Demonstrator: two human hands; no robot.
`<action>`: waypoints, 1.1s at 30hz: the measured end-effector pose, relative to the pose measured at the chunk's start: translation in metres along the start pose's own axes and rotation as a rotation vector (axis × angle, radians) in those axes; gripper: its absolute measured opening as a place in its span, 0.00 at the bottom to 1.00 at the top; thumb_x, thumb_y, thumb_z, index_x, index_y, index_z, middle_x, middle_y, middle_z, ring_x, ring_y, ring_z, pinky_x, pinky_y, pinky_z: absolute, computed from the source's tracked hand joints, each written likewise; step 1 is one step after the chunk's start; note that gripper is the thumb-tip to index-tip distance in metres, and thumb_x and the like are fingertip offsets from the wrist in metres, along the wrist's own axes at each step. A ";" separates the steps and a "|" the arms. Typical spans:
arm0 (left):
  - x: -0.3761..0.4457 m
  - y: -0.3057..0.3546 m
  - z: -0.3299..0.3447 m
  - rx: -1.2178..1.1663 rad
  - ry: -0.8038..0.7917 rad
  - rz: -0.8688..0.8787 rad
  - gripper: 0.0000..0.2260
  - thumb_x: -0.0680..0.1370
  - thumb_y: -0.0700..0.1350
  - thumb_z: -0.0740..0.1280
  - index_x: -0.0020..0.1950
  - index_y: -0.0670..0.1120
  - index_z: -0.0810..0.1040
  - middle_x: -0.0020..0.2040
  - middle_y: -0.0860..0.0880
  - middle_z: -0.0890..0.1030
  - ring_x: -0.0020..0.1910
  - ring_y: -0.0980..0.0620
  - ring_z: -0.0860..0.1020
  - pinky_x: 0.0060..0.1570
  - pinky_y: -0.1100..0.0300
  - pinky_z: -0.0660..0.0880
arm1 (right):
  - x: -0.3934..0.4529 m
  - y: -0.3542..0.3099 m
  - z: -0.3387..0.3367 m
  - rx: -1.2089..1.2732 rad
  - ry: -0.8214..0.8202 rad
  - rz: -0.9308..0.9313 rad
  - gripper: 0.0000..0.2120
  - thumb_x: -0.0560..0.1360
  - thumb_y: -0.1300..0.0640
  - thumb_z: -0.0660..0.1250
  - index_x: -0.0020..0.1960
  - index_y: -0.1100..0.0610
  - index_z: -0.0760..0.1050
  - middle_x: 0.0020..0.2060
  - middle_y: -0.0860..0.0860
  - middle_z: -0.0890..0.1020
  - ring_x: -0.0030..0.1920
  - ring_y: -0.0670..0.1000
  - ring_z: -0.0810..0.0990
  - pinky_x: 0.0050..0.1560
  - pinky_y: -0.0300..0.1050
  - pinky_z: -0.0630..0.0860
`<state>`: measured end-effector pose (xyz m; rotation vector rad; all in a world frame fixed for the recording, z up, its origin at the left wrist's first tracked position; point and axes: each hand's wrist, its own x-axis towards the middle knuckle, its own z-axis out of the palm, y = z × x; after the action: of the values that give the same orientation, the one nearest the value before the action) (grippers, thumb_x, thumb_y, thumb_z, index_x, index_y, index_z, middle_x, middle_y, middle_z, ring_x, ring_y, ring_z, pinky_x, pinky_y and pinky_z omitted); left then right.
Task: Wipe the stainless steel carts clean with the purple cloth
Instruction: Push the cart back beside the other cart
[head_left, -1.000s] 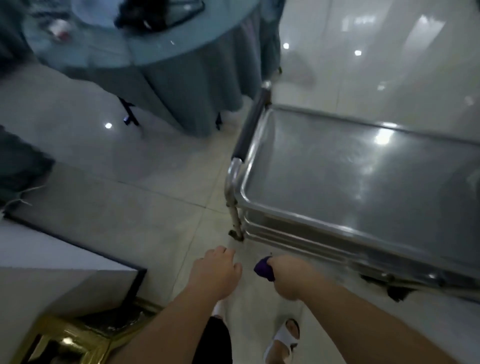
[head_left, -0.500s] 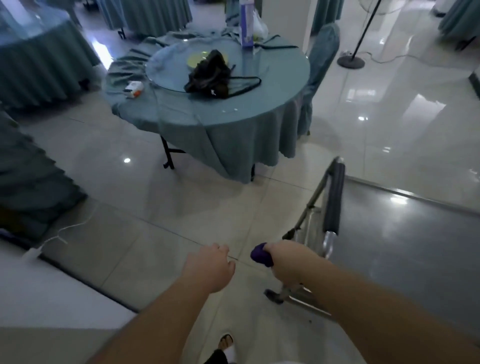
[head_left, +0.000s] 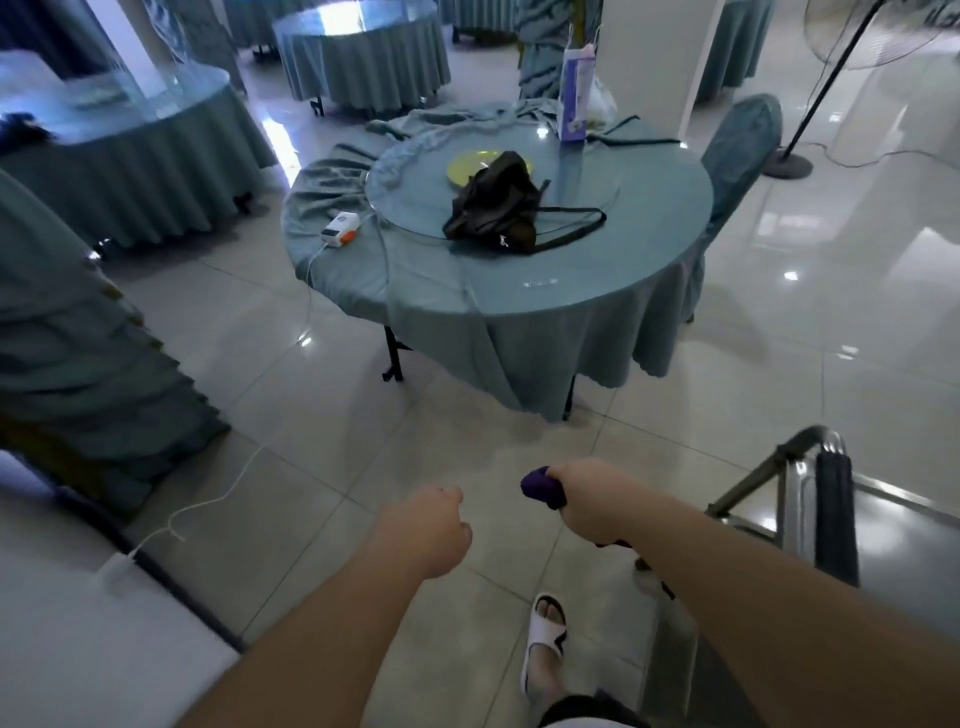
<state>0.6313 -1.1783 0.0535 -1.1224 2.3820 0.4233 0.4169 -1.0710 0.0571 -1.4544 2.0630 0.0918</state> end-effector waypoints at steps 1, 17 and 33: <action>0.017 0.001 -0.011 0.000 0.006 0.006 0.23 0.85 0.56 0.57 0.78 0.49 0.68 0.75 0.46 0.73 0.72 0.43 0.73 0.67 0.47 0.72 | 0.017 0.008 -0.009 -0.008 0.008 0.000 0.15 0.78 0.58 0.64 0.63 0.47 0.76 0.38 0.41 0.70 0.47 0.52 0.77 0.50 0.49 0.77; 0.290 0.125 -0.217 0.085 0.081 0.186 0.20 0.85 0.56 0.56 0.75 0.51 0.69 0.72 0.48 0.73 0.69 0.43 0.73 0.64 0.46 0.72 | 0.185 0.181 -0.213 0.091 0.151 0.185 0.12 0.77 0.56 0.66 0.60 0.48 0.74 0.47 0.48 0.79 0.47 0.51 0.79 0.51 0.48 0.78; 0.559 0.359 -0.351 0.327 0.018 0.792 0.19 0.85 0.54 0.59 0.73 0.48 0.71 0.70 0.47 0.75 0.67 0.42 0.75 0.65 0.47 0.74 | 0.226 0.379 -0.296 0.568 0.381 0.870 0.10 0.77 0.60 0.59 0.52 0.46 0.73 0.45 0.49 0.81 0.42 0.52 0.81 0.40 0.45 0.76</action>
<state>-0.0590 -1.4742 0.0772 -0.0075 2.7030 0.2490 -0.0911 -1.2242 0.0769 -0.1898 2.5940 -0.4201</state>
